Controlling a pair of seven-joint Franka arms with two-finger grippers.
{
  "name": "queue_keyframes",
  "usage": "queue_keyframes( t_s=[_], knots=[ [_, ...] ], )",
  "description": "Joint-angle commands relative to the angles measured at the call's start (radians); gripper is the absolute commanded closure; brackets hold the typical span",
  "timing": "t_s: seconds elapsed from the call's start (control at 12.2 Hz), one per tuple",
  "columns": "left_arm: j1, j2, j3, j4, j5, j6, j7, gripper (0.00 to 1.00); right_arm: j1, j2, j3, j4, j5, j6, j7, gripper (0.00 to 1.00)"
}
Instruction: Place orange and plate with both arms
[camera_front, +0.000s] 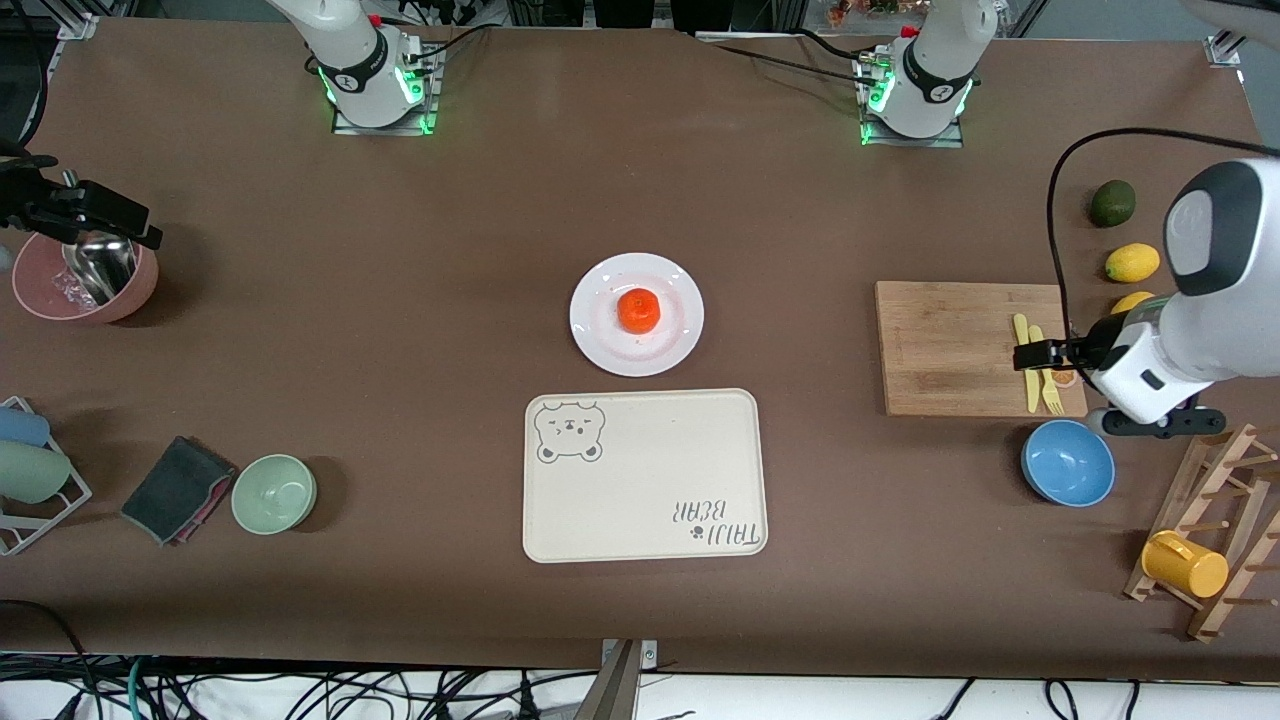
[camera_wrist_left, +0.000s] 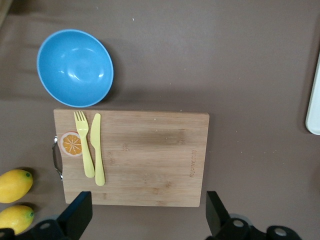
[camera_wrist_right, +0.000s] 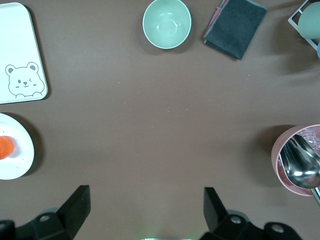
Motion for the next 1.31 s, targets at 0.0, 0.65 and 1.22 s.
queue_keyframes(
  t_s=[0.0,0.65,1.22],
  knots=[
    [0.056,-0.125,-0.011,-0.046,0.015,0.004,0.025,0.0,-0.004,0.0,0.001,0.01,0.013,-0.003,-0.011,0.0],
    [0.026,-0.342,-0.013,-0.182,0.012,0.01,0.067,0.0,-0.007,0.001,0.001,0.01,0.013,-0.002,-0.011,0.0],
    [0.021,-0.321,-0.02,-0.124,0.012,-0.019,0.065,0.0,-0.012,0.024,0.001,0.012,0.013,-0.002,-0.014,0.0]
  ],
)
